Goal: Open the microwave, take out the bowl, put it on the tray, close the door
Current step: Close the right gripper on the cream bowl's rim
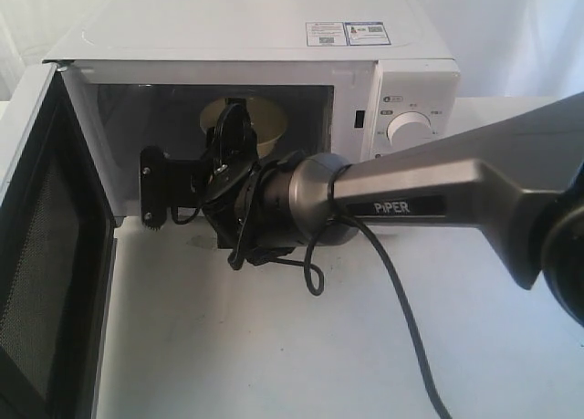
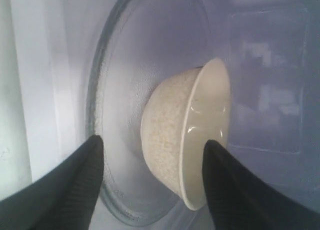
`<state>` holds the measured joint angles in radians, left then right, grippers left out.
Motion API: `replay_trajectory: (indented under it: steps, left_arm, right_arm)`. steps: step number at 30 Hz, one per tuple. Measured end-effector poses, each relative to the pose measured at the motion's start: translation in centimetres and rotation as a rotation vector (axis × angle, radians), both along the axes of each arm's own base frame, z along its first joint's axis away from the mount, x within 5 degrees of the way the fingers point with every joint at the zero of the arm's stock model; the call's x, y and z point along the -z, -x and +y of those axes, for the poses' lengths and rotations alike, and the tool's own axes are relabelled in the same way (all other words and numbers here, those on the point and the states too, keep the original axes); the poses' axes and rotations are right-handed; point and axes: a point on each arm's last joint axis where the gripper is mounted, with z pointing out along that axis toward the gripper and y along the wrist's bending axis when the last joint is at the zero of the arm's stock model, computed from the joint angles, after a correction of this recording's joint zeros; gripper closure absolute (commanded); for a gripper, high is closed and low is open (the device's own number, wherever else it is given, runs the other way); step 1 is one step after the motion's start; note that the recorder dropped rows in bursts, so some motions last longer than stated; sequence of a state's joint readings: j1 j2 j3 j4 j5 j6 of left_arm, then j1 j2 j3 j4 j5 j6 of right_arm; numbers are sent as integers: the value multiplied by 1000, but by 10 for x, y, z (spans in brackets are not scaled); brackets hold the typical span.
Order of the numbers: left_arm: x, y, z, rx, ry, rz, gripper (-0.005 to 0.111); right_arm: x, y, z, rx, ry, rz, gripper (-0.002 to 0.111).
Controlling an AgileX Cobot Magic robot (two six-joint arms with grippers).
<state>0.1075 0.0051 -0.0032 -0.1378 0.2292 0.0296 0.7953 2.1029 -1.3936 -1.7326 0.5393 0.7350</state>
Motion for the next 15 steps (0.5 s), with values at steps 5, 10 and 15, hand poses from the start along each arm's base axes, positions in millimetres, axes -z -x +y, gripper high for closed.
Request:
replay_trajectory:
  steps: [5,10,15]
  left_arm:
    - [0,0,0,0,0,0,107]
    - [0,0,0,0,0,0,107]
    - [0,0,0,0,0,0,107]
  right_arm:
    - [4,-16,-16,54,-18,8,53]
    - [6,-23,-22,50,-31,27,53]
    - [1,-31,-22,30,-81,41,53]
